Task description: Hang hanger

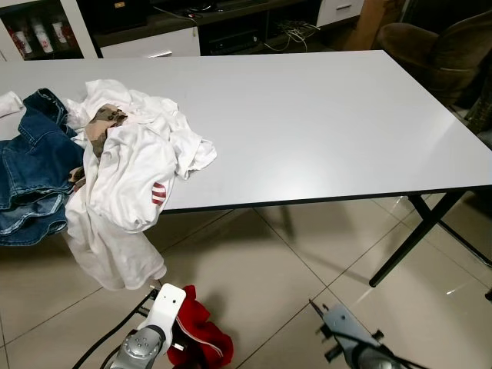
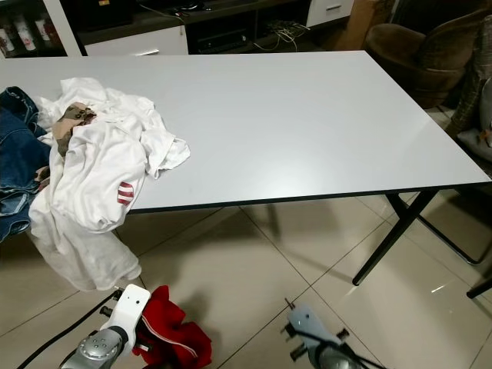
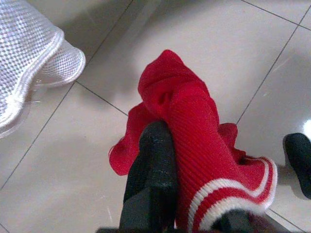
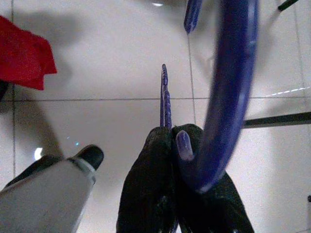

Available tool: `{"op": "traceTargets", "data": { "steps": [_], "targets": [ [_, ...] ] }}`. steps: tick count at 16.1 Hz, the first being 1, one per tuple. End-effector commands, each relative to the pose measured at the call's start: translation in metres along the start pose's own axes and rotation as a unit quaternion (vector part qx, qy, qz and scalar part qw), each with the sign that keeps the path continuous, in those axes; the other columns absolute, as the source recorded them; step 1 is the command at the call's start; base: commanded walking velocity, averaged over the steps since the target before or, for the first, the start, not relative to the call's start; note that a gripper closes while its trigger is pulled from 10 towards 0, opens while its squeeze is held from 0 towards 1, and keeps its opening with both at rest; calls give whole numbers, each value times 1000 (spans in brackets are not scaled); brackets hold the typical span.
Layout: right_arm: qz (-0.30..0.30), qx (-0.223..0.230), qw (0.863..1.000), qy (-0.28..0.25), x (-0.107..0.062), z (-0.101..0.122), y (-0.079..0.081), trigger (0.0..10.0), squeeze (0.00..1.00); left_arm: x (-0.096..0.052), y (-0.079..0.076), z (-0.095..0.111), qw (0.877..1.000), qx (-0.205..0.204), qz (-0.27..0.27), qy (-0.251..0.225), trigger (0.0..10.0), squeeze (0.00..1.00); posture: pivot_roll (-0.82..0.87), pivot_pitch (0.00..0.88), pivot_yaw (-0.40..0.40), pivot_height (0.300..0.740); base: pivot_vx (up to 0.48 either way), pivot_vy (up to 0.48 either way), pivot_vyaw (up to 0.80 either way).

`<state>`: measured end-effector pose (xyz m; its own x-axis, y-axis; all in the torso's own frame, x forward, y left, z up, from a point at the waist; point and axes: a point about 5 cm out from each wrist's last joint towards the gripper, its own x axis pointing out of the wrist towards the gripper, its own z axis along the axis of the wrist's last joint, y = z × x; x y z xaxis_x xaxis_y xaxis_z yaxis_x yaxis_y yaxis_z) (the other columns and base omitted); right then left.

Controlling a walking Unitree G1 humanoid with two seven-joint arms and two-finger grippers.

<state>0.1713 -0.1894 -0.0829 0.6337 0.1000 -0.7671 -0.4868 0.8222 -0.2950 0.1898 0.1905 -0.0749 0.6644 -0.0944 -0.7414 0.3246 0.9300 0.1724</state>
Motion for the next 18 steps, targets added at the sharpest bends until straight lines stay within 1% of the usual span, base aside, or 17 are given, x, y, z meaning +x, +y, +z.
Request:
{"op": "traceTargets", "data": {
  "steps": [1, 4, 9, 12, 18],
  "targets": [
    [-4, -8, 1000, -4, 1, 4, -5, 10000, 0, -1, -2, -3, 1000, 8, -4, 3, 10000, 0, 69, 0, 17, 740, 0, 0, 0],
    [-6, -10, 1000, -3, 1, 4, -7, 10000, 0, -1, -6, -4, 1000, 9, -11, 4, 10000, 0, 56, 0, 15, 740, 0, 0, 0],
    [1, -9, 1000, 18, -4, -12, -1, 10000, 0, 1, -7, 2, 1000, 12, -13, -1, 10000, 0, 52, 0, 12, 740, 0, 0, 0],
    [-9, 2, 1000, 18, -4, -11, -4, 10000, 0, 1, -9, 1, 1000, 19, -19, 1, 10000, 0, 33, 0, 22, 740, 0, 0, 0],
    [-7, 1, 1000, 13, -3, -8, -3, 10000, 0, 2, -7, 4, 1000, 23, -18, -2, 10000, 0, 36, 0, 24, 740, 0, 0, 0]
  ]
}}
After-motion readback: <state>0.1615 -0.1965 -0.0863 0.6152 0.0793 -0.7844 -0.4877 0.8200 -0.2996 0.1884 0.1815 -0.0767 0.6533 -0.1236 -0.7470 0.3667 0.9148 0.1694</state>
